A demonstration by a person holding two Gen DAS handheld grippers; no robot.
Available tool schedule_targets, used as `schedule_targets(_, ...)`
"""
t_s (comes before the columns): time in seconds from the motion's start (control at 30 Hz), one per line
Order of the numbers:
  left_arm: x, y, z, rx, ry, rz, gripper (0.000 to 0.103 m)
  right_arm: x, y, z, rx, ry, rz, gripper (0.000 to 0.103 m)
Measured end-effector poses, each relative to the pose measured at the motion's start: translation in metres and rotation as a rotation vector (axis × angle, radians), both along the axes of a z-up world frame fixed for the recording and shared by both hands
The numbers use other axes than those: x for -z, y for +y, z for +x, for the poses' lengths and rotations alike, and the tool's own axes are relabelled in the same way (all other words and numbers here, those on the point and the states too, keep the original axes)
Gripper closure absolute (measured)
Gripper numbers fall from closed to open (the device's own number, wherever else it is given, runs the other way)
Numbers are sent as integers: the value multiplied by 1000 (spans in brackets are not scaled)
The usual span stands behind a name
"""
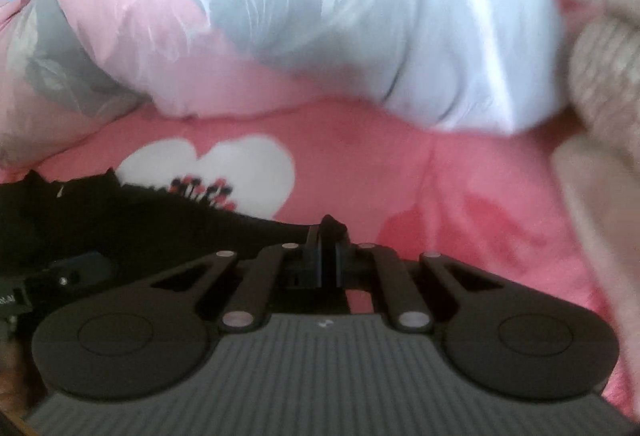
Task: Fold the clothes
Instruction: 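Open the right tool to release the T-shirt corner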
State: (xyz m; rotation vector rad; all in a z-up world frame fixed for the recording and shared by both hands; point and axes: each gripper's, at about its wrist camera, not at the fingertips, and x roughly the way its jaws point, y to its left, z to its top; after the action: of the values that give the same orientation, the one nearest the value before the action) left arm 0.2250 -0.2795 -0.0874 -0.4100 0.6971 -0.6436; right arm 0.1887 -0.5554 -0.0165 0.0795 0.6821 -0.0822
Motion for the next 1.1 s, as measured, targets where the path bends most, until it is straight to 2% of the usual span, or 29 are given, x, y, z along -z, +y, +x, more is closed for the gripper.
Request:
schedule_targets(0.17,0,1,0,0,1,-3,51,18,-1,13,40,2,-53,98)
schedule_targets(0.27,0,1,0,0,2,-4,51,29,-16,24,126,0,10,94)
schedule_targets(0.33,0,1,0,0,3,-5,51,32,-34,28,203,-17,96,94)
schedule_targets(0.43,0,1,1,0,3,-6,51,31,-64,19,306,-51,216,90)
schedule_targets(0.53,0,0,0,0,3,-6,51,26,-86,-2,356,-61,326,88)
schedule_targets(0.7,0,0,0,-1,4,-7,51,29,-94,-43,327,-1,503,79)
schedule_targets(0.8,0,1,0,-1,5,-10,51,34,-93,-57,305,24,571,78)
schedule_targets(0.93,0,2,0,0,7,-15,51,34,-85,-63,283,34,570,78)
schedule_targets(1.1,0,2,0,0,8,-17,51,32,-75,-99,320,40,595,78)
